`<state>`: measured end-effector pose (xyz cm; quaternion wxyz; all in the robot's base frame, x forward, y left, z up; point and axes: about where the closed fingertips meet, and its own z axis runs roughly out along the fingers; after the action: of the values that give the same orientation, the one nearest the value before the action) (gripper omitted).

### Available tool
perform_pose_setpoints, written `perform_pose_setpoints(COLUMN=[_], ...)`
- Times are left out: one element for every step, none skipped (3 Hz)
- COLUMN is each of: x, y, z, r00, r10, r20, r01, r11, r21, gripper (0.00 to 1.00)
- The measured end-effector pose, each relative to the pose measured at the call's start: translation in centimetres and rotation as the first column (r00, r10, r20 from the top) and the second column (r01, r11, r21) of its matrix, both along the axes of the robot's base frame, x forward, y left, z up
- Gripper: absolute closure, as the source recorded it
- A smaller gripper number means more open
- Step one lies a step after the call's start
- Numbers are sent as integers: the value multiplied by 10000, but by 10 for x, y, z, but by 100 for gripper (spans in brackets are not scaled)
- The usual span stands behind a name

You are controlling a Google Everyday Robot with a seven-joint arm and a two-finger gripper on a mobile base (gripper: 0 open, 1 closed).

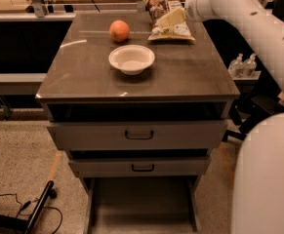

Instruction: Place brown chip bag into bottom drawer

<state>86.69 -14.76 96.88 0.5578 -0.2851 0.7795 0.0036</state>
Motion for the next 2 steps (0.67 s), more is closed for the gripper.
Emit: perform_pose_setpoints(x=[31,58], y=[11,14], z=[-15,-29], r00=[10000,9992], r10=[-63,-366], r20=[76,137], r01=[62,369], r11=[9999,9990], r21=[124,-245], gripper=[0,0])
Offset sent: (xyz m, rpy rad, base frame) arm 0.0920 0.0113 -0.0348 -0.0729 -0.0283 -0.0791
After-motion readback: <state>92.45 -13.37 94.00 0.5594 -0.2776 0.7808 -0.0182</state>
